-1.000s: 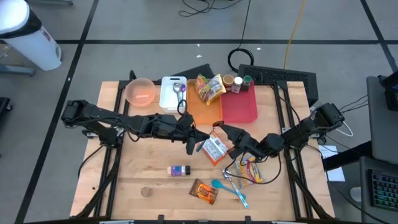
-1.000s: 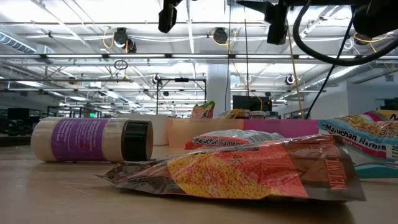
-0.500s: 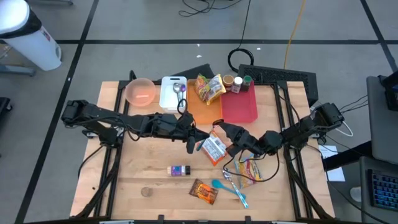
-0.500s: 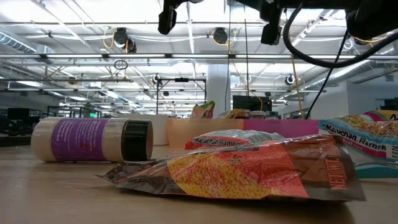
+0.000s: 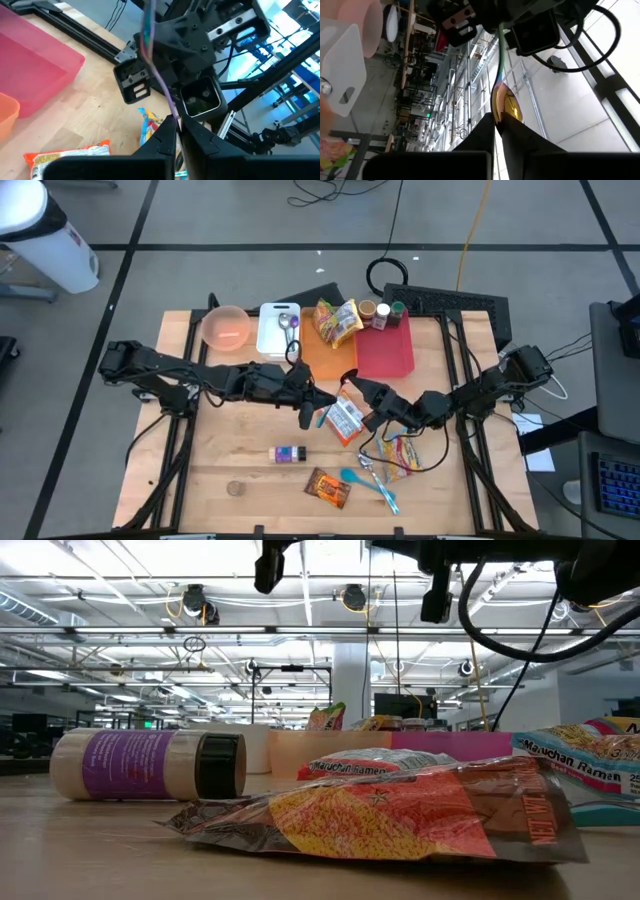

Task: Pick & Place Food Item
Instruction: Put the purple blue spoon into the white bin

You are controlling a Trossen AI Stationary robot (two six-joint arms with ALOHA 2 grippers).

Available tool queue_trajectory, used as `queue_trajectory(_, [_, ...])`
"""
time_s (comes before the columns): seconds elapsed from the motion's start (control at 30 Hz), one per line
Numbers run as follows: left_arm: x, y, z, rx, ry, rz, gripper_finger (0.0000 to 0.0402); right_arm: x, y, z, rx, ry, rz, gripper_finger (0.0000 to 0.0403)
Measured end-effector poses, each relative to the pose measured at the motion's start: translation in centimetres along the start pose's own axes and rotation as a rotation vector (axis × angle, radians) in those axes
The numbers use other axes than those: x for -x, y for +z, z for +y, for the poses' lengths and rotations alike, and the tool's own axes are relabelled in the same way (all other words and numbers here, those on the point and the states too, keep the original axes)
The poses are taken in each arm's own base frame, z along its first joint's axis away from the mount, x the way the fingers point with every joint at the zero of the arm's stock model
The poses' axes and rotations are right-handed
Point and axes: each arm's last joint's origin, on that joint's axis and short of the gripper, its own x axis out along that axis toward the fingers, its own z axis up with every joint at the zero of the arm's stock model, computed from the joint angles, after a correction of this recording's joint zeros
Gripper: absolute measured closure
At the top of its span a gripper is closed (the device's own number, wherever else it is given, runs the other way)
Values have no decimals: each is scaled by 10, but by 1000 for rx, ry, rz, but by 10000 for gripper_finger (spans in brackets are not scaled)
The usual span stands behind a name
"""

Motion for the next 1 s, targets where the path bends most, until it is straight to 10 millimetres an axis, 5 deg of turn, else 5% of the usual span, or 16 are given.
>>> queue_trajectory(0.6, [2,15,-5,-301,-146,-95,208,4,5,2,-194,48,7,401])
queue_trajectory(1.0, [7,24,-7,-556,-144,-172,183,6,11,9,-345,128,-6,402])
